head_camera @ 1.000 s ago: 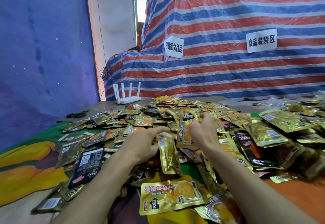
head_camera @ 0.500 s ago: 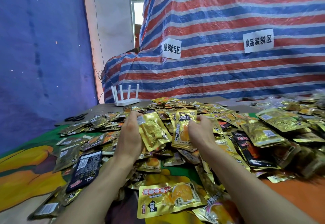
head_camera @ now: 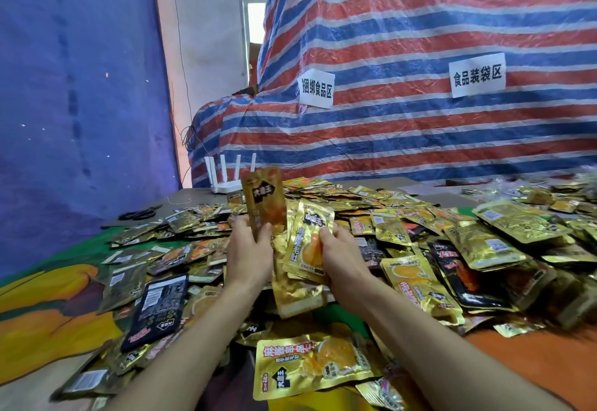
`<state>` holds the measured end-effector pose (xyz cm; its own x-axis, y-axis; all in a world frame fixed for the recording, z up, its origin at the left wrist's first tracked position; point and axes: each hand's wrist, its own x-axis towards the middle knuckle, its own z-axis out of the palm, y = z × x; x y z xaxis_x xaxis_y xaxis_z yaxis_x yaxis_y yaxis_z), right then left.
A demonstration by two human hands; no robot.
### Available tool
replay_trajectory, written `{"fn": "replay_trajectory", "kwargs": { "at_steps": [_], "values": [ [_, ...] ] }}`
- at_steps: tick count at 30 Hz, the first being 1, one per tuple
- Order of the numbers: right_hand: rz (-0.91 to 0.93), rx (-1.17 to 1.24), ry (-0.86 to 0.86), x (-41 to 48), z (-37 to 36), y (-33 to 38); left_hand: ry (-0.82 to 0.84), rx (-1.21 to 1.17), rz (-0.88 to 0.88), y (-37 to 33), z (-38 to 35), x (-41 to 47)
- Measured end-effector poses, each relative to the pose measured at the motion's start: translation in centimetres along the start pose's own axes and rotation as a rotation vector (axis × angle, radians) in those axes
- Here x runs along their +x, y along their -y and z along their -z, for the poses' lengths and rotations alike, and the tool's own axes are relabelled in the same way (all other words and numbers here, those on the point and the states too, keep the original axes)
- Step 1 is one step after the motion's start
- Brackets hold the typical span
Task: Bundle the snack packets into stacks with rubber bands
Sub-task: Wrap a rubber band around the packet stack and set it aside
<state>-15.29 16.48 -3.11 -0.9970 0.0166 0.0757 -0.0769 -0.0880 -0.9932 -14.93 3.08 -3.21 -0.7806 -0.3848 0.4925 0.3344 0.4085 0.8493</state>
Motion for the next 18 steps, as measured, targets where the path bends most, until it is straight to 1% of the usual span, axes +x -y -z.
{"fn": "replay_trajectory", "kwargs": {
  "at_steps": [3, 5, 7, 11, 13, 15, 17, 18],
  "values": [
    [0.039, -0.149, -0.125, -0.1, -0.9, -0.6, 0.035, 0.096, -0.027, 0.1, -0.8, -0.6],
    [0.054, -0.185, -0.190, 0.0, -1.1, -0.8, 0.049, 0.142, -0.039, 0.2, -1.0, -0.6],
    [0.065, -0.177, -0.220, 0.2, -0.9, -0.8, 0.108, 0.096, -0.023, 0.2, -1.2, -0.6],
    [0.049, -0.083, -0.255, 0.4, -0.2, -0.1, 0.312, -0.086, 0.083, 0.8, -2.0, -0.9],
    [0.067, -0.033, -0.273, 0.5, 0.2, 0.2, 0.284, -0.179, 0.152, 1.0, -2.4, -0.8],
    [0.108, -0.013, -0.299, 0.6, 0.6, 0.6, 0.180, -0.209, 0.177, 1.1, -2.1, -0.4],
    [0.172, -0.028, -0.339, 0.6, 1.0, 0.9, 0.077, -0.139, 0.096, 0.9, -1.2, -0.5],
    [0.206, -0.038, -0.366, 0.5, 1.2, 1.2, 0.044, -0.140, 0.047, 0.8, -0.8, -0.5]
  ]
}}
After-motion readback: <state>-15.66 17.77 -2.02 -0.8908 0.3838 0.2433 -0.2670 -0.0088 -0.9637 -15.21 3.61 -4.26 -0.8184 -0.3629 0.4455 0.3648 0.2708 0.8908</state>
